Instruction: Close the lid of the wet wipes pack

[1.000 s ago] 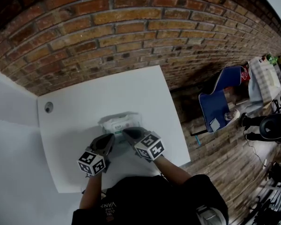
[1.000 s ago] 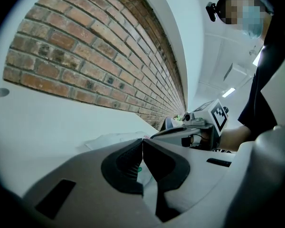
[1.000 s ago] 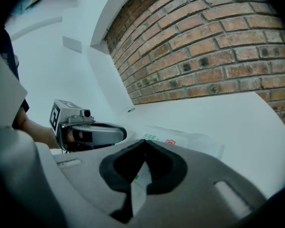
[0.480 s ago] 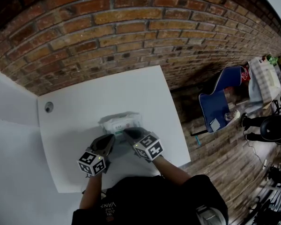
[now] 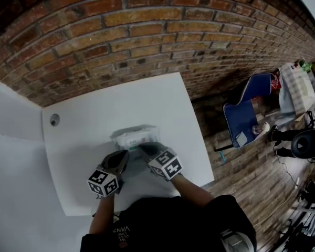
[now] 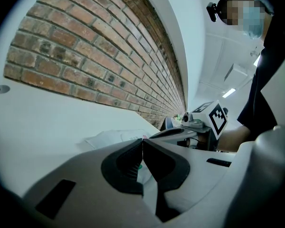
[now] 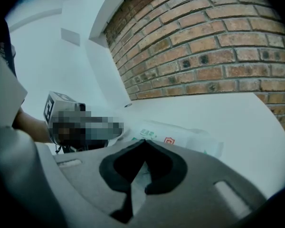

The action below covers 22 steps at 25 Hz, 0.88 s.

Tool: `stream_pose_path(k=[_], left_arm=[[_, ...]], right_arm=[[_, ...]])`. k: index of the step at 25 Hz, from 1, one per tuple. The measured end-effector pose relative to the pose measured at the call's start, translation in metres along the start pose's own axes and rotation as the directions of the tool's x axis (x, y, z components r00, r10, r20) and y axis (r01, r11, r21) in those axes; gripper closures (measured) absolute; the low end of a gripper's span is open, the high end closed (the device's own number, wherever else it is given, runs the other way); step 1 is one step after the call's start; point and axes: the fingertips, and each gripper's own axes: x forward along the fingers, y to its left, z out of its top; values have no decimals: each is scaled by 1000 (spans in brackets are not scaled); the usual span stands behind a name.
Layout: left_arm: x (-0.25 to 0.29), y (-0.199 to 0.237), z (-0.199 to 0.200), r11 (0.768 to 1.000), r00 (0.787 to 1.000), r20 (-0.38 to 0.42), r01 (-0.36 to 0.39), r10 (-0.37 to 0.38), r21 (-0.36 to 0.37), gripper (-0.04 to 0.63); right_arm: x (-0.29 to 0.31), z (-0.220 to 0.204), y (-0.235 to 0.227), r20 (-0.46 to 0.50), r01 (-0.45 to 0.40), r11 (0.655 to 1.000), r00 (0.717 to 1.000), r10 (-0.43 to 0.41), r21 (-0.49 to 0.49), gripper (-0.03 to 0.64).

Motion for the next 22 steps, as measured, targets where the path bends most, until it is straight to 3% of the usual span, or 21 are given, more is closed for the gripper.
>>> stream_pose_path(k=[10,22], left_arm=[[2,1,-2,1000,1000,-9,8,-8,-1,597],[0,-3,3,1000,1000,0,30,-30,7,597]], right_arm=[[3,0,2,-23,29,998,999,-31,-61,618],[0,1,1,-3,41,999,999,-41,-6,618]])
